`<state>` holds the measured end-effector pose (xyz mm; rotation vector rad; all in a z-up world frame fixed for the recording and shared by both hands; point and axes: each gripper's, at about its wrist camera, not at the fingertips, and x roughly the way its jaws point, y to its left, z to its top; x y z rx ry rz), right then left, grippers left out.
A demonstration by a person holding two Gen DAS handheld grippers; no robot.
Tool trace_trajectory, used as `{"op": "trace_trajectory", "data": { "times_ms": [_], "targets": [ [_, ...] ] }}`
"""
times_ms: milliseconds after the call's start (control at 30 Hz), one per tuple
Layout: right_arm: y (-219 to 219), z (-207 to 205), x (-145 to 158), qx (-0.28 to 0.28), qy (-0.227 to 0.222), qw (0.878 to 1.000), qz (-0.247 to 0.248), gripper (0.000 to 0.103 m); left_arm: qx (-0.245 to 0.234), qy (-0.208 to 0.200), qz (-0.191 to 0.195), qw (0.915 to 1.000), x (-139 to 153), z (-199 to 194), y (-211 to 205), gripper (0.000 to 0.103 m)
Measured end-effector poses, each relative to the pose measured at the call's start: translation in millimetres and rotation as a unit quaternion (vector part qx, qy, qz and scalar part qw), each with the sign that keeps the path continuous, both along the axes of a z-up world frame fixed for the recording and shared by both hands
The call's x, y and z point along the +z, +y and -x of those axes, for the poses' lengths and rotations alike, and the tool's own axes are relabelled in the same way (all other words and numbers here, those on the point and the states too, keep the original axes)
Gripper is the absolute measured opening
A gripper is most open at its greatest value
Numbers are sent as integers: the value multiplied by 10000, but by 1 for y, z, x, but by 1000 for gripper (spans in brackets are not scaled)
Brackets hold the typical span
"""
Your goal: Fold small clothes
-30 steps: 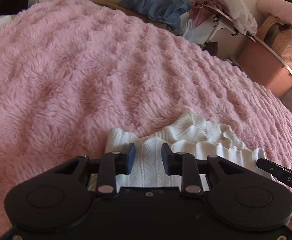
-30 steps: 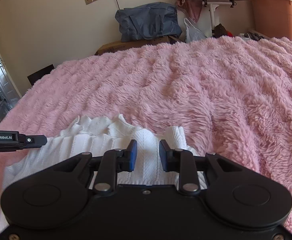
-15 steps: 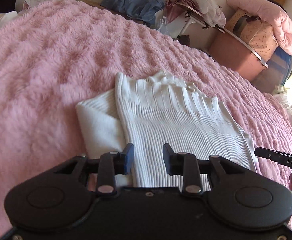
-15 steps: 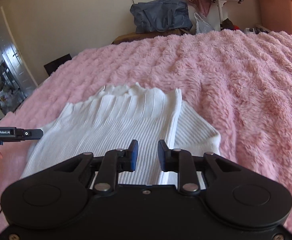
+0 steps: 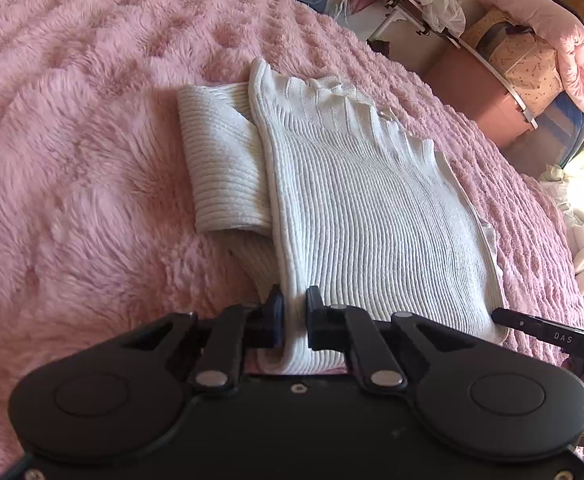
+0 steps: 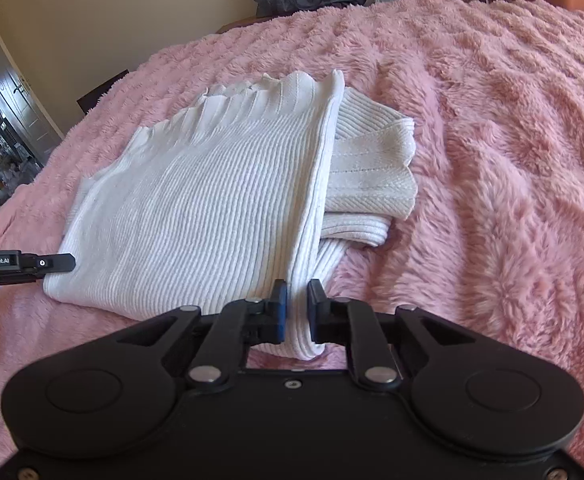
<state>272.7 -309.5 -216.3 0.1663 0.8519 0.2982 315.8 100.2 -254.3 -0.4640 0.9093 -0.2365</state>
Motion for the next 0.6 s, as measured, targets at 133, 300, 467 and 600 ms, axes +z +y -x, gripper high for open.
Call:
{"op": "trace_trajectory", "data": {
  "times_ms": [133, 300, 467, 600],
  "targets": [
    [-5, 8, 7, -7, -63, 10000, -25, 11, -244, 94, -230, 9994, 5, 8, -2, 5],
    [-9, 12, -2, -104, 26, 9999, 26, 10, -244, 210, -361, 9988, -7, 9, 6, 6],
    [-14, 3, -18, -333, 243, 9989, -200, 11, -266, 170, -243, 9992, 0, 8, 10, 11],
    [-7, 10, 8, -558, -187, 9983, -15, 28, -370, -425, -476, 9973, 42, 13, 8, 13]
  ]
}}
